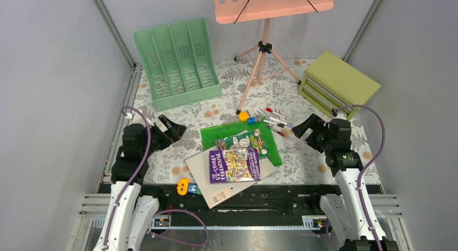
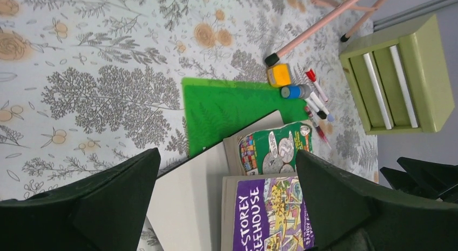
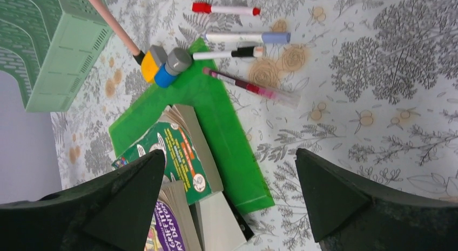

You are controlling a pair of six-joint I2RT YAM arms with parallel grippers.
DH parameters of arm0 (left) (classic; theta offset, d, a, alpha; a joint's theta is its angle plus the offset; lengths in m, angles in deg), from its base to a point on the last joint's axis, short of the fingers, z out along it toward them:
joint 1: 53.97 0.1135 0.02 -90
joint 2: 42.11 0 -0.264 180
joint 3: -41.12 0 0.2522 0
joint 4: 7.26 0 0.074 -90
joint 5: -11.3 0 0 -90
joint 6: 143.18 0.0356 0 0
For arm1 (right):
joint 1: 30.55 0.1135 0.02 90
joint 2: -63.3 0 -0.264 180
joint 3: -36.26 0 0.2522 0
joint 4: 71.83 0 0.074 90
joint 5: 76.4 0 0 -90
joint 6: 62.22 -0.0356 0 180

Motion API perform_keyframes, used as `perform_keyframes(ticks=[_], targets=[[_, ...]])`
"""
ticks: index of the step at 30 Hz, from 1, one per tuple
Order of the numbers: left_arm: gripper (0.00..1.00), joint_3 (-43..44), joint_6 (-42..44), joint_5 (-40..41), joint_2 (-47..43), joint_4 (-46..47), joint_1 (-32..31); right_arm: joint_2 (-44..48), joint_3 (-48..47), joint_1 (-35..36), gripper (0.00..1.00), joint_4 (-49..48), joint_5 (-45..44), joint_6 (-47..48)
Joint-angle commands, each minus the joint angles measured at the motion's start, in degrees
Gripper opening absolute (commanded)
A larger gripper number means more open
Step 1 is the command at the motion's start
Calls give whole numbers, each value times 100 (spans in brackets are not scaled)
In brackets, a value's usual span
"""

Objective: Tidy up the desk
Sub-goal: Pick up the book from the center of the board.

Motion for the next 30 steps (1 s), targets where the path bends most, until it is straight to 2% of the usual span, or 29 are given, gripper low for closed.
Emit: perform_keyframes(ticks=[1, 9, 12, 15, 19, 22, 29, 30], targets=[[99, 297, 186, -402, 253, -233, 15, 83, -262, -9, 99, 539, 441, 192], [99, 317, 166, -1307, 977, -365, -4, 129, -571, 55, 99, 1083, 989, 259], [99, 429, 194, -1566, 1449, -446, -211, 87, -626, 400, 99, 1136, 978, 96], [99, 542, 229, -1535, 1834, -477, -770, -71, -515, 961, 99, 947, 807, -237], [99, 630, 132, -1257, 2217, -509, -1557, -440, -421, 2052, 99, 733, 433, -599], [99, 601, -5, -974, 2404, -504, -1985, -696, -192, 2476, 99, 343, 509, -945], [95, 123, -357, -895, 2581, -309, -2377, -1190, 301, 3240, 98, -559, 599, -1614], [94, 56, -408, -915, 2618, -243, -2398, -1332, 338, 3331, 96, -650, 597, -1665]])
